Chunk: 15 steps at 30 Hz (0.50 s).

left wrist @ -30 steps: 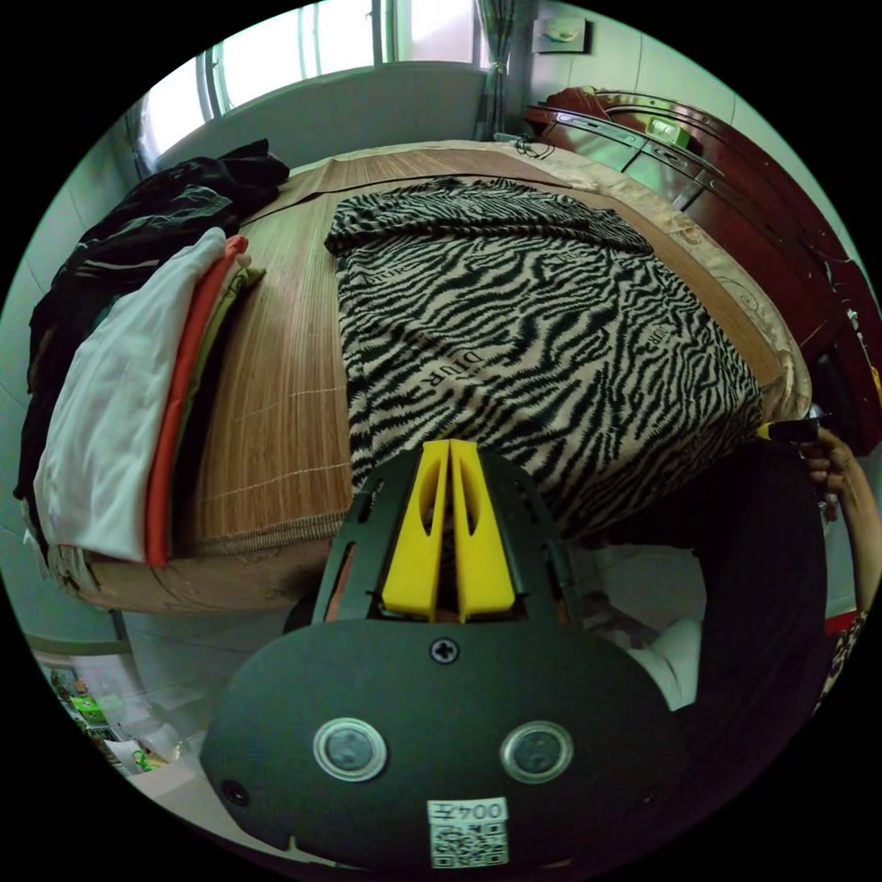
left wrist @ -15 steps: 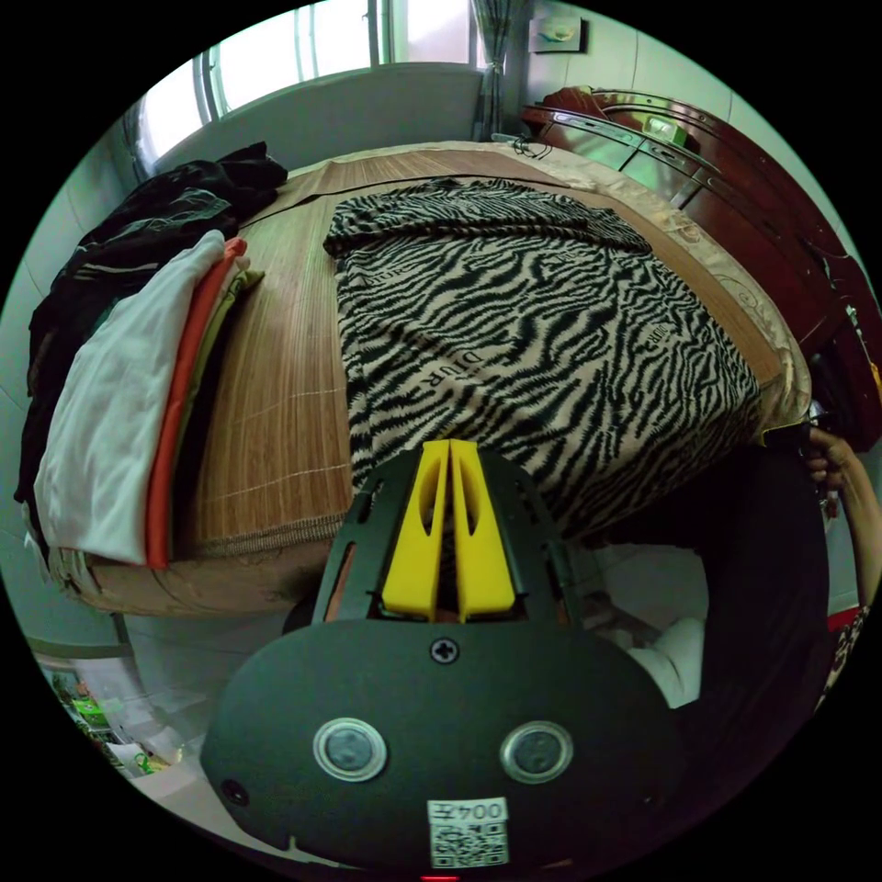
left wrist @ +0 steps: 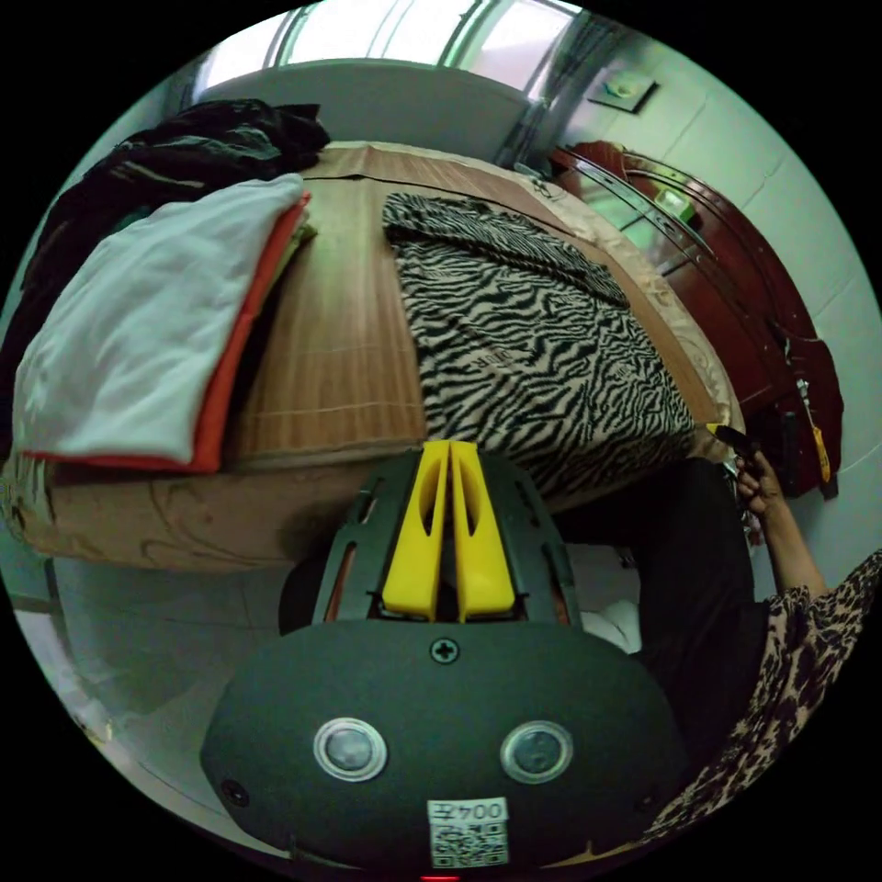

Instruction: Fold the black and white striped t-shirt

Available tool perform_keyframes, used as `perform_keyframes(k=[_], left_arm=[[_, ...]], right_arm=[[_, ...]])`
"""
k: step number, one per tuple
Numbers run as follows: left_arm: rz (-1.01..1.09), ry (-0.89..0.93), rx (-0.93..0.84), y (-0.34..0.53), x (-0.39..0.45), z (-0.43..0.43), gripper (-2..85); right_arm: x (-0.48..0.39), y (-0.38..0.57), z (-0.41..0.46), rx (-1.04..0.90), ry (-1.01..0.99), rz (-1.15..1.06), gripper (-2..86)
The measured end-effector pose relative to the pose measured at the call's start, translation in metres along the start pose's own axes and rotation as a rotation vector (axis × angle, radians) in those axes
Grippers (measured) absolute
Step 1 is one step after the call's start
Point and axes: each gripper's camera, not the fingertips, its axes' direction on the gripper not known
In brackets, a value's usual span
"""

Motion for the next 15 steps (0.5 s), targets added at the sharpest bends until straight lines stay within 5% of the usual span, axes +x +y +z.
perform_keyframes(k=[15], left_arm=[[0.132, -0.047, -0.228, -0.016, 0.014, 0.060, 8.7]], right_arm=[[-0.023, -0.013, 0.019, -0.141, 0.049, 0.002, 0.5]])
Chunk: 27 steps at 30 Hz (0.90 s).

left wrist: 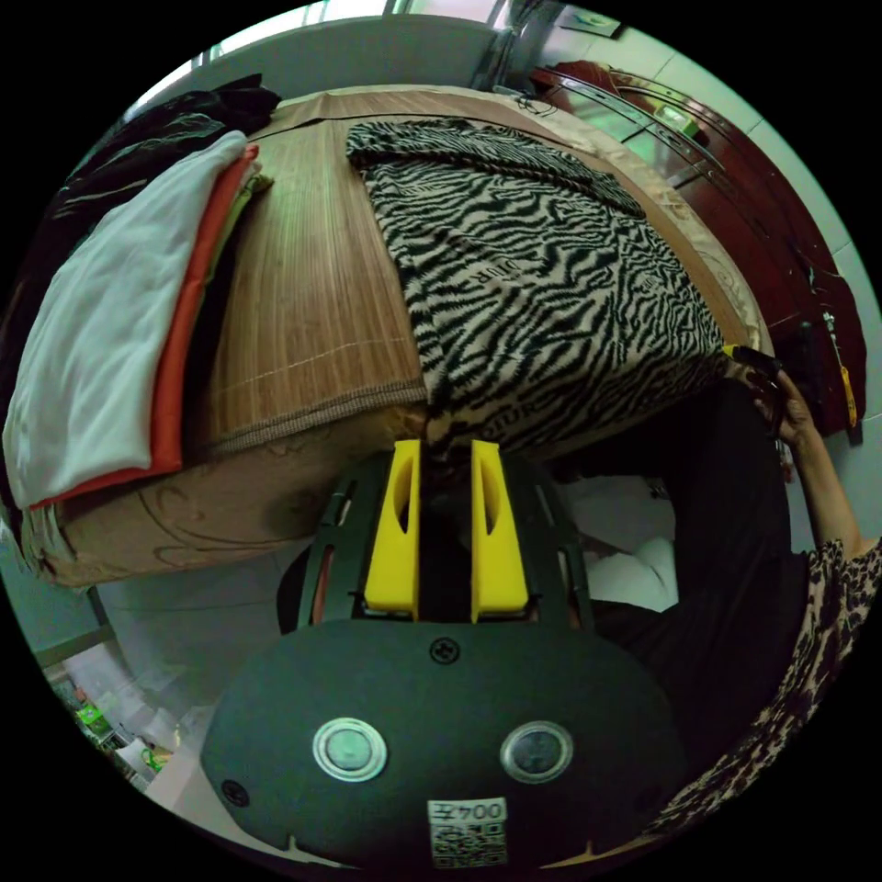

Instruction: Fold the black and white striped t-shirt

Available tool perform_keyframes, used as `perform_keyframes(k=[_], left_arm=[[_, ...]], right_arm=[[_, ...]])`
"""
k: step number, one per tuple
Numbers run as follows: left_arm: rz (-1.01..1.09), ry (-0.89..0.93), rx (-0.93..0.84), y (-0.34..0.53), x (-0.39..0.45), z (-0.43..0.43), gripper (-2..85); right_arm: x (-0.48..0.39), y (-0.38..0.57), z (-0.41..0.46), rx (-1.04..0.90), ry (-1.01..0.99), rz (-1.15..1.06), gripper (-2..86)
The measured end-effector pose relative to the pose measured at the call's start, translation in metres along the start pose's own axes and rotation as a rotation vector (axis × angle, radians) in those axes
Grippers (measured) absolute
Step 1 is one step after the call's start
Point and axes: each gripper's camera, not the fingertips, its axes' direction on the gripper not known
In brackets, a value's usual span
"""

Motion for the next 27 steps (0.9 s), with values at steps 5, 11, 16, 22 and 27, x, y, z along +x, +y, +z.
perform_keyframes(k=[5, 11, 16, 22, 27], left_arm=[[-0.020, 0.050, -0.003, -0.007, -0.007, 0.004, 9.8], [-0.031, 0.011, -0.027, -0.017, -0.002, 0.011, 9.9], [-0.049, 0.019, -0.029, -0.019, -0.005, 0.012, 9.4], [-0.078, 0.031, -0.027, -0.019, -0.010, 0.013, 8.1], [-0.091, 0.026, -0.034, -0.022, -0.009, 0.015, 7.5]], right_arm=[[-0.026, 0.002, -0.007, 0.015, 0.081, -0.079, 4.9], [-0.042, 0.006, -0.016, 0.038, 0.152, -0.117, 4.0], [-0.030, 0.010, -0.040, 0.137, -0.007, -0.065, -0.2], [-0.032, 0.002, -0.043, 0.060, 0.167, -0.061, -0.8], [-0.038, -0.011, -0.031, -0.067, 0.193, -0.086, -0.8]])
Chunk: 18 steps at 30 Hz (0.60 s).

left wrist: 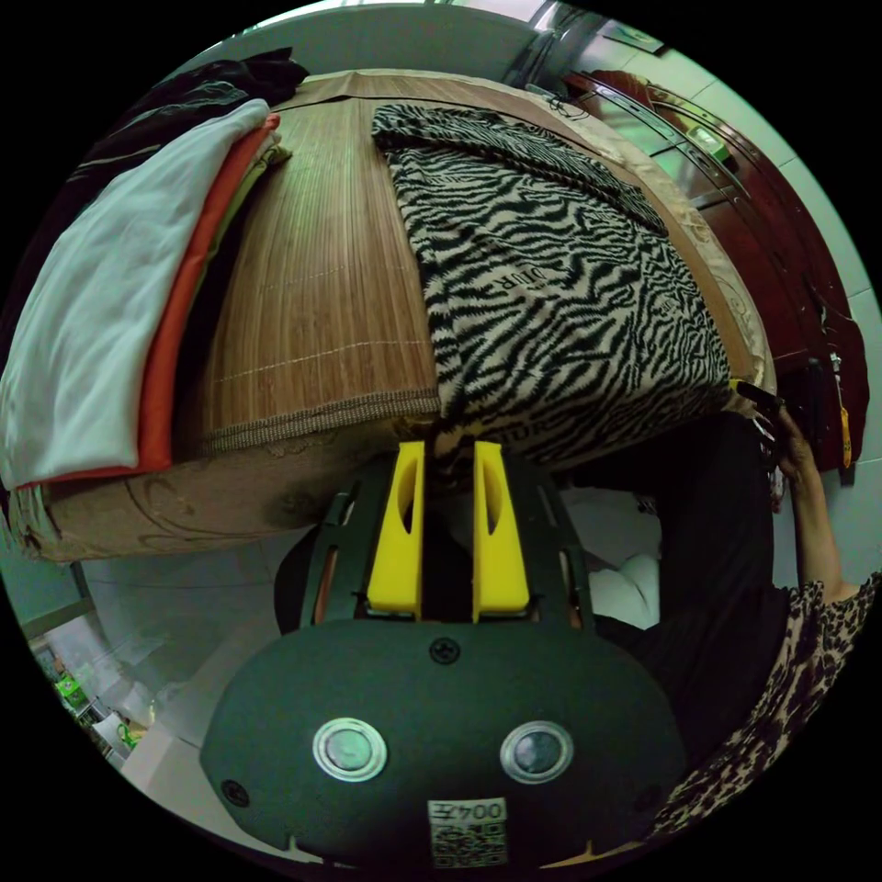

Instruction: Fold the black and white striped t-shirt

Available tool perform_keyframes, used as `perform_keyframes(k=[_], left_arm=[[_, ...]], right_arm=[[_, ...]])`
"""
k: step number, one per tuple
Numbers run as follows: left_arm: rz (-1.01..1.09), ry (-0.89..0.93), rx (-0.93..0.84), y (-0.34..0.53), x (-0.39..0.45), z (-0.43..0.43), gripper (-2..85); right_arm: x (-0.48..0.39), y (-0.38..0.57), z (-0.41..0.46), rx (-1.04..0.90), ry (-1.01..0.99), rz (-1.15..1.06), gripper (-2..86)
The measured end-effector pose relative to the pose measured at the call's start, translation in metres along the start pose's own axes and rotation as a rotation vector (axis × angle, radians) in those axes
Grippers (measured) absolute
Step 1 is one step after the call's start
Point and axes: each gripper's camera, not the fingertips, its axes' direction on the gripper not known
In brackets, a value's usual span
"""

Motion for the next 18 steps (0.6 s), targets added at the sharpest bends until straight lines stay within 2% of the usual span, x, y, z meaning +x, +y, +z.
perform_keyframes(k=[7, 10, 15, 18], left_arm=[[-0.016, -0.008, -0.012, -0.004, 0.004, 0.001, 7.2], [0.008, -0.070, -0.025, -0.006, 0.018, 0.001, 7.2], [0.075, -0.187, -0.063, -0.013, 0.043, 0.007, 7.6], [0.060, -0.161, -0.065, -0.014, 0.040, 0.005, 8.5]], right_arm=[[-0.007, 0.005, -0.002, 0.021, 0.044, -0.058, -0.7], [-0.010, 0.004, -0.001, 0.004, 0.060, -0.075, -0.6], [0.001, 0.009, -0.001, 0.003, 0.011, -0.051, -0.4], [0.008, 0.013, -0.003, 0.005, -0.022, -0.036, 0.1]])
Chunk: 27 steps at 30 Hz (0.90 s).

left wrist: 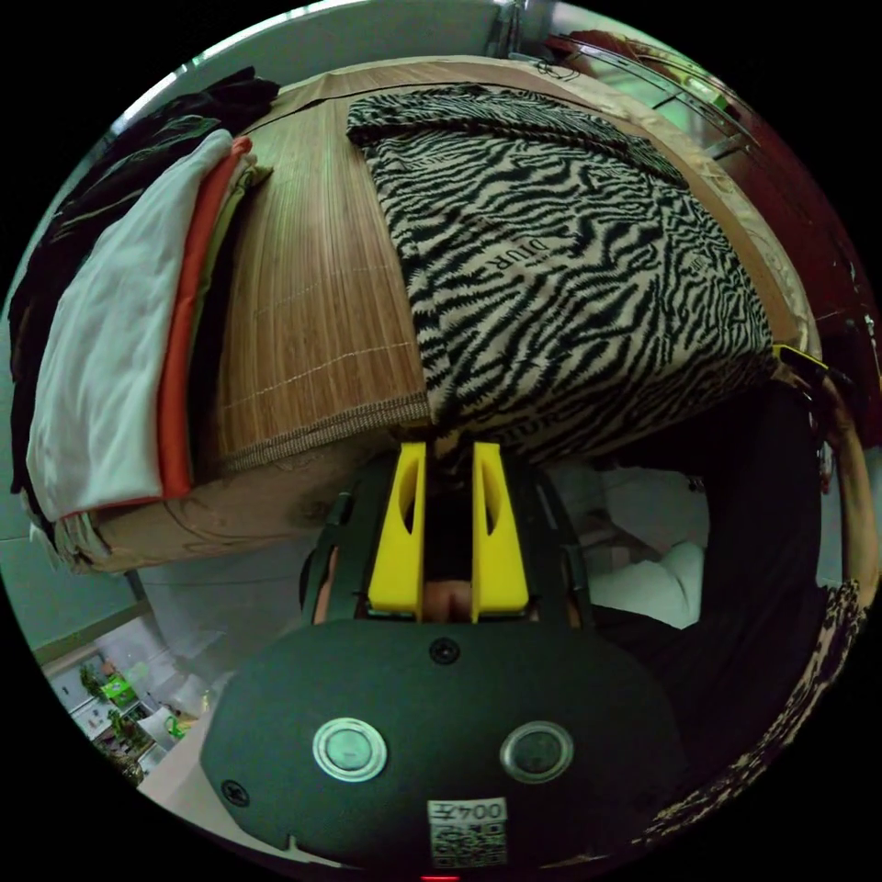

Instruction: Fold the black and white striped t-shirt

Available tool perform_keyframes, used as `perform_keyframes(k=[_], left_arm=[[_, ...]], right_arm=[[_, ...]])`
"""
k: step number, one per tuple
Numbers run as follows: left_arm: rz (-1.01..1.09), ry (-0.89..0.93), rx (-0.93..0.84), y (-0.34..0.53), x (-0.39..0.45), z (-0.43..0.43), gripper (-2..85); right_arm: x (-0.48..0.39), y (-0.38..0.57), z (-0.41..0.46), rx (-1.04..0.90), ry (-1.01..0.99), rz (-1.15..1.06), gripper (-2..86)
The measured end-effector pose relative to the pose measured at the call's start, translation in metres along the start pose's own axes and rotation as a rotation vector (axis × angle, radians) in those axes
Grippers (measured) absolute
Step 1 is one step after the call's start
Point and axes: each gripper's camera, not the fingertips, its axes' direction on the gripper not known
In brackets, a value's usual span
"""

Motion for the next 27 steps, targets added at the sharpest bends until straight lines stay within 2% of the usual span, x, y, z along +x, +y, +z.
perform_keyframes(k=[3, 4, 8, 16, 23, 27], left_arm=[[0.001, 0.090, 0.004, 0.001, -0.006, -0.003, 11.2], [0.010, 0.112, 0.008, 0.003, -0.004, -0.006, 12.7], [0.075, 0.077, 0.044, 0.012, 0.014, -0.015, 16.3], [0.052, 0.100, 0.048, 0.015, 0.007, -0.014, 16.0], [0.060, 0.102, 0.046, 0.014, 0.008, -0.015, 15.3], [0.042, 0.080, 0.048, 0.014, 0.008, -0.017, 13.9]], right_arm=[[0.000, 0.009, -0.007, 0.043, -0.010, -0.020, 3.9], [-0.001, 0.016, -0.014, 0.119, -0.047, -0.050, 6.0], [0.005, 0.039, -0.040, 0.295, -0.013, -0.027, 8.9], [0.023, 0.076, -0.044, 0.165, 0.015, -0.005, 12.5], [0.036, 0.129, -0.034, 0.271, -0.062, 0.164, 8.7], [0.033, 0.137, -0.030, 0.277, -0.012, 0.201, 6.2]])
